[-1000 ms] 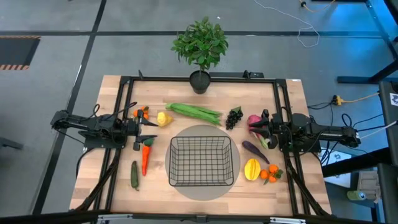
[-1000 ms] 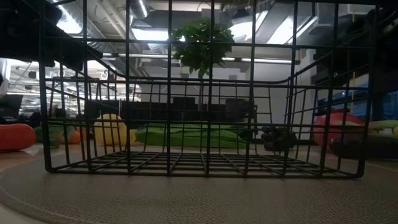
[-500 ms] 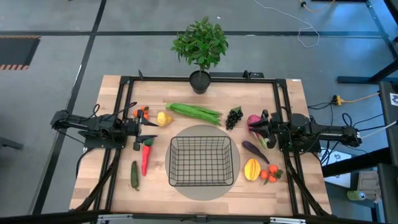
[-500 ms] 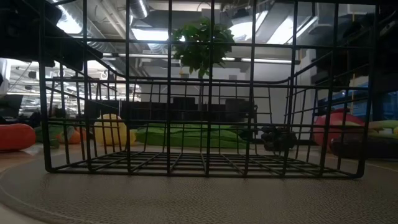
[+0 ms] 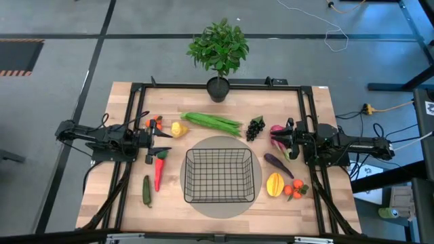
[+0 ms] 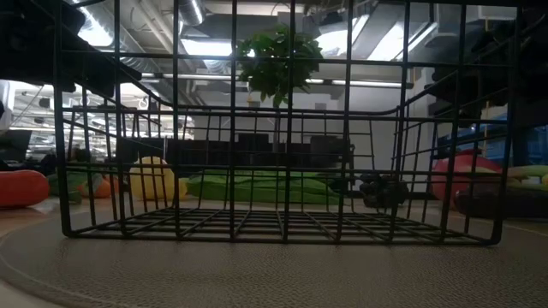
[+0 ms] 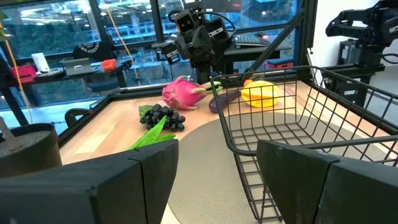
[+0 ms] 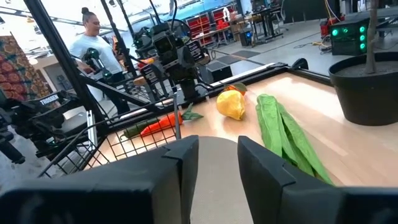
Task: Build produce basket
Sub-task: Put the top tangerines into the black wire basket
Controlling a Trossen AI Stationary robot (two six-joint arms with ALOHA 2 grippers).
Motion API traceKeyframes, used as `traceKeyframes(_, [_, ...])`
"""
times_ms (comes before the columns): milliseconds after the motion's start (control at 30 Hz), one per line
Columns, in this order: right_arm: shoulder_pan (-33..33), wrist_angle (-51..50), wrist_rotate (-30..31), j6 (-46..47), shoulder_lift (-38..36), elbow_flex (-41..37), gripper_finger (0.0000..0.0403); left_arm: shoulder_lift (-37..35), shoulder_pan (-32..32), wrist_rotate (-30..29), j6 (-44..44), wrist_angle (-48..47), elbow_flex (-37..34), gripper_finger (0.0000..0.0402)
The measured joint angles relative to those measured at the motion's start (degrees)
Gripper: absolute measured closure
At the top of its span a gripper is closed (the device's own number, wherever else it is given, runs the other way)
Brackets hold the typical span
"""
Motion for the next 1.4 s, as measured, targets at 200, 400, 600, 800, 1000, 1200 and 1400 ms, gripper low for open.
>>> traceKeyframes(200, [0.0, -0.07, 0.0, -0.26, 0.07, 0.0, 0.0293, 0.0, -0.02, 0.0, 0.0, -0.02, -0.02, 0.0192])
traceKeyframes(400, [0.0, -0.11, -0.37, -0.26, 0.07, 0.0, 0.0293, 0.0, 0.0, 0.01, -0.02, 0.0, -0.01, 0.0192])
traceKeyframes(600, [0.0, -0.11, -0.44, -0.26, 0.07, 0.0, 0.0293, 0.0, -0.01, 0.0, 0.0, 0.0, 0.0, 0.0192])
traceKeyframes(800, [0.0, -0.11, -0.42, -2.6, 0.07, 0.0, 0.0293, 0.0, 0.0, 0.01, 0.0, -0.01, 0.0, 0.0192])
traceKeyframes(1000, [0.0, -0.11, -0.46, -9.53, 0.07, 0.0, 0.0293, 0.0, -0.02, 0.0, -0.02, -0.02, -0.02, 0.0192])
traceKeyframes(1200, [0.0, -0.11, -0.52, -12.12, 0.07, 0.0, 0.0293, 0.0, 0.0, 0.0, -0.02, 0.17, -0.02, 0.0192])
traceKeyframes(1400, [0.0, -0.11, -0.5, -9.93, 0.07, 0.0, 0.0293, 0.0, 0.0, 0.0, 0.0, 0.6, -0.02, 0.0192])
